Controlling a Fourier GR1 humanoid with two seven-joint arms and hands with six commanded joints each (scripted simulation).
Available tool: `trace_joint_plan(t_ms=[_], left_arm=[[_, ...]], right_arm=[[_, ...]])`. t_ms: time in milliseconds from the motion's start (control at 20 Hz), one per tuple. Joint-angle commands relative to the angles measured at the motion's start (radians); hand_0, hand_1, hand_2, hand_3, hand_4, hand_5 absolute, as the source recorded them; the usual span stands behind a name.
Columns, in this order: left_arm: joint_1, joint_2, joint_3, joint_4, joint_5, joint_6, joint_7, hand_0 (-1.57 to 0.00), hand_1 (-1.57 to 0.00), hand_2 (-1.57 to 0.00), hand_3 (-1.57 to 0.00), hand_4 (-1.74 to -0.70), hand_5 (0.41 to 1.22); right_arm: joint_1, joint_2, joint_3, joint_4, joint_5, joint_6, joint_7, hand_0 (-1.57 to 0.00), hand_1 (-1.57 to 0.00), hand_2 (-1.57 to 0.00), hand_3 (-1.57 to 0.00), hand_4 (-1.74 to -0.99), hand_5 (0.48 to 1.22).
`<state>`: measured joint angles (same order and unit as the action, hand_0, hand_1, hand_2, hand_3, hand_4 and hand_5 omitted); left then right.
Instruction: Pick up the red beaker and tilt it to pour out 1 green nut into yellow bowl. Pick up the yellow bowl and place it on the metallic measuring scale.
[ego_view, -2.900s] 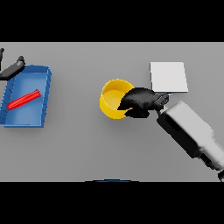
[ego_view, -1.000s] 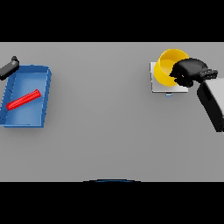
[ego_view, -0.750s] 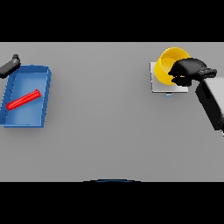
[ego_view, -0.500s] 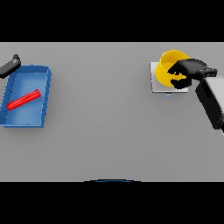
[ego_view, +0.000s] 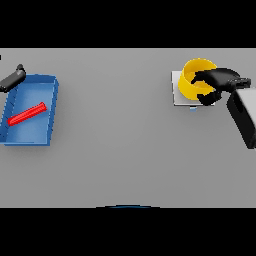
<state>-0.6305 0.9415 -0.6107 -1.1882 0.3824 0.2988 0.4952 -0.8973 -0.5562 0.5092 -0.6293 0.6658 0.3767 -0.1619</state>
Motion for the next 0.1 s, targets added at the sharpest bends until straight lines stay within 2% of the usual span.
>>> trace_joint_plan(t_ms=[0, 50], left_arm=[[-0.004, 0.001, -0.007, -0.005, -0.009, 0.007, 0.018, 0.00, 0.00, 0.00, 0.00, -0.85, 0.770], [-0.011, 0.002, -0.007, -0.003, -0.010, 0.006, 0.029, 0.00, 0.00, 0.00, 0.00, -0.85, 0.768]], right_arm=[[0.001, 0.000, 0.003, 0.004, 0.003, -0.003, -0.003, -0.06, -0.05, -0.07, -0.28, -1.418, 0.801], [-0.003, 0.002, 0.002, 0.004, 0.001, 0.001, -0.006, -0.05, -0.04, -0.06, -0.26, -1.414, 0.796]])
